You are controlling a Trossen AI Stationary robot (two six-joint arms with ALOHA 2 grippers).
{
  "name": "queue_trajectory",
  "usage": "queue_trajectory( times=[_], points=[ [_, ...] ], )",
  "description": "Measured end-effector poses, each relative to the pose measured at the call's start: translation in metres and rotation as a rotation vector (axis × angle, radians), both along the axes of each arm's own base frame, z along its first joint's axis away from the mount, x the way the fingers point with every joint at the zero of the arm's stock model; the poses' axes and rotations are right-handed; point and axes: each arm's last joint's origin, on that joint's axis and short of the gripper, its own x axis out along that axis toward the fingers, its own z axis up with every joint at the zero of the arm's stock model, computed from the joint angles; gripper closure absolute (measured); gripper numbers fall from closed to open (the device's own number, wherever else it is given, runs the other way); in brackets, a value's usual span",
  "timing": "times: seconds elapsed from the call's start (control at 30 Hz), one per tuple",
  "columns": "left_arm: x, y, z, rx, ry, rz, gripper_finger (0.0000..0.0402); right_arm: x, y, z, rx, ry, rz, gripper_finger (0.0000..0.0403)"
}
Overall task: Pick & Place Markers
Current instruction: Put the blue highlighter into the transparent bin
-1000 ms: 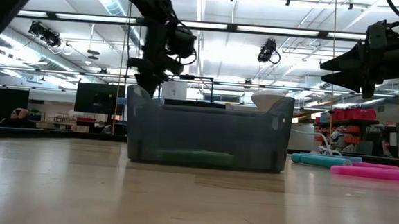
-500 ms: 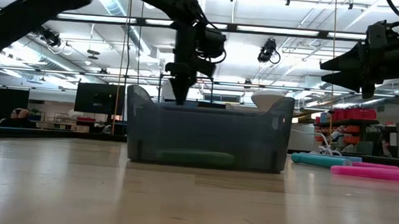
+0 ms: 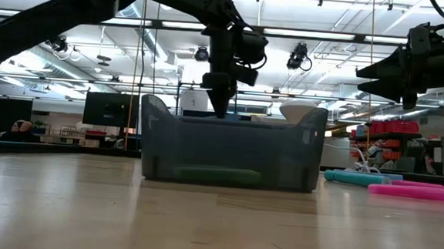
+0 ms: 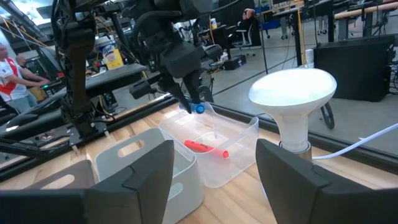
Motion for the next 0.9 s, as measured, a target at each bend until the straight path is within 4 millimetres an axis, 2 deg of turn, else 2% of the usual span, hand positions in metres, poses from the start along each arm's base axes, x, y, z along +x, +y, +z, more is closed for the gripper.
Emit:
queue_trajectory(
  times=[0.27,0.73,0.9],
  points=[
    [0.004,0.011,-0.004,0.0,-0.068,0.065,0.0338,0.0,0.0,0.0,0.0,0.0,0.0,0.0172],
    [0.01,0.028,-0.067,-0.128,0.025,0.221,0.0337,0.0,0.0,0.0,0.0,0.001,0.001,0.0172],
    [0.009,0.032,-0.074,-0.17,0.023,0.267,0.0324,0.0,0.0,0.0,0.0,0.001,0.001,0.0172]
  ],
)
